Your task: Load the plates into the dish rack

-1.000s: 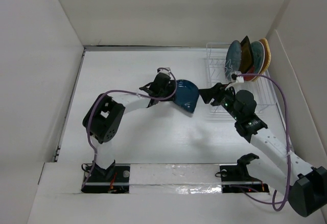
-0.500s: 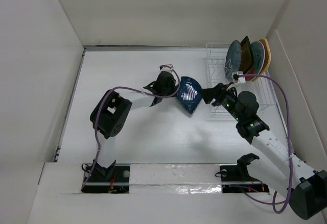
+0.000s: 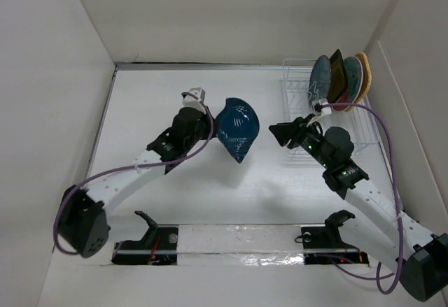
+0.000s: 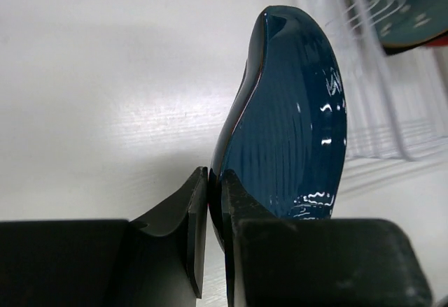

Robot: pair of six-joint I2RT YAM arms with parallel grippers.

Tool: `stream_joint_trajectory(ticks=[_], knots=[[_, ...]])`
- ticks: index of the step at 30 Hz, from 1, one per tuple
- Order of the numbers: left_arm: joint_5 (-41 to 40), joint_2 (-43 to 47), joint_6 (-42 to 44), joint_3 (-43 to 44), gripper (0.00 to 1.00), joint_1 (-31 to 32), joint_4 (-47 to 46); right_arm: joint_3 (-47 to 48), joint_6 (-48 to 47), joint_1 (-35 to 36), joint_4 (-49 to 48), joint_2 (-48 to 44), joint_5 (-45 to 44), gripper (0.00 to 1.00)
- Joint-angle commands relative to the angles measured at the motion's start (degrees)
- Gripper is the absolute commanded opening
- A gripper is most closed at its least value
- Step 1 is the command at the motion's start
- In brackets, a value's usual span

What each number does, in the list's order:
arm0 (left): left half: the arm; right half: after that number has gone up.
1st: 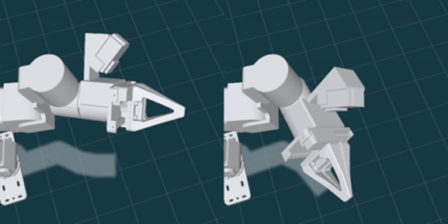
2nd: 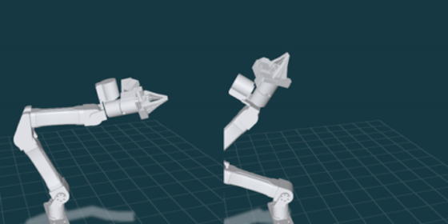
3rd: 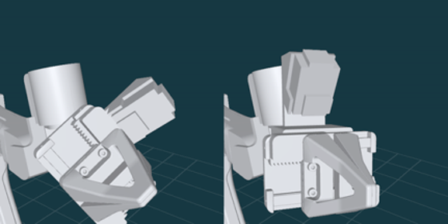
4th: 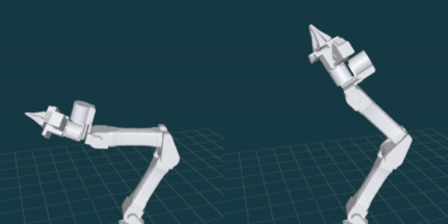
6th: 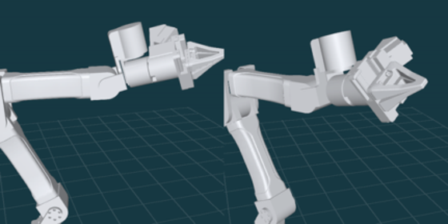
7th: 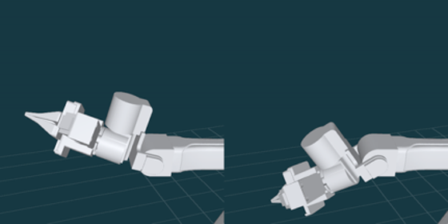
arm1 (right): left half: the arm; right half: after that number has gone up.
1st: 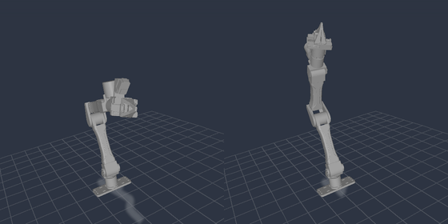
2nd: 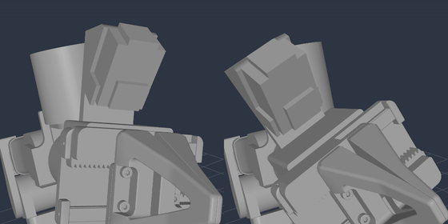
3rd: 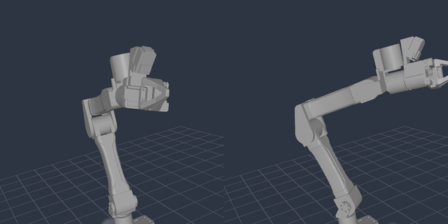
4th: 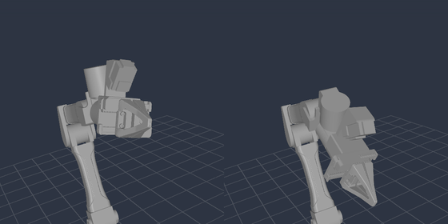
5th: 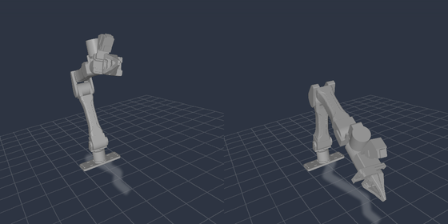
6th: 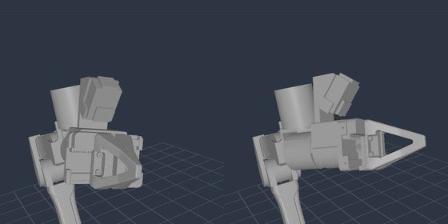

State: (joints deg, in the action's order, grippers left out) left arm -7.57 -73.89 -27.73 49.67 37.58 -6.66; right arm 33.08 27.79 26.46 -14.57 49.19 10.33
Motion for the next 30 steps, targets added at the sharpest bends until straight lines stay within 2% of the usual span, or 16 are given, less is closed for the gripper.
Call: stream_joint_trajectory(ticks=[1,2,4,9,13,18,25,28,29,30], knots=[[-0.86,11.99,-1.37,-1.32,0.0,-0.58,-6.35,-0.3,-1.95,2.45,-5.81,-2.43,1.98,0.53],[-0.78,14.01,-1.54,-2.81,0.0,-1.1,-6.27,-0.38,-1.86,2.46,-6.34,-2.34,2.24,0.75],[0.71,19.64,-1.89,-4.05,0.0,-2.6,-5.91,0.05,-1.78,4.38,-7.57,-0.43,3.82,0.93],[6.42,26.93,-1.46,-6.42,0.0,-6.2,-3.98,1.98,1.12,8.95,-12.58,7.4,7.69,0.96],[9.4,29.94,0.12,-7.66,0.0,-6.21,-3.28,4.96,2.88,13.52,-17.15,12.85,6.72,0.96],[12.76,32.66,-0.66,-10.47,0.0,-6.21,-4.5,8.05,3.15,17.57,-20.5,19.44,4.53,0.94],[15.04,35.13,-1.1,-11.09,0.0,-6.21,-5.47,7.26,5.25,17.58,-29.96,25.33,0.93,0.87],[16.18,34.78,-1.01,-10.91,0.0,-6.21,-5.74,6.56,6.75,17.58,-34.98,27.88,1.18,0.74],[16.53,34.69,-1.36,-11.43,0.0,-6.21,-6.0,6.91,7.01,17.58,-35.61,28.33,1.62,0.54],[16.63,34.69,-1.63,-11.61,0.0,-6.21,-6.61,7.08,7.19,17.58,-36.14,28.68,2.84,0.43]])
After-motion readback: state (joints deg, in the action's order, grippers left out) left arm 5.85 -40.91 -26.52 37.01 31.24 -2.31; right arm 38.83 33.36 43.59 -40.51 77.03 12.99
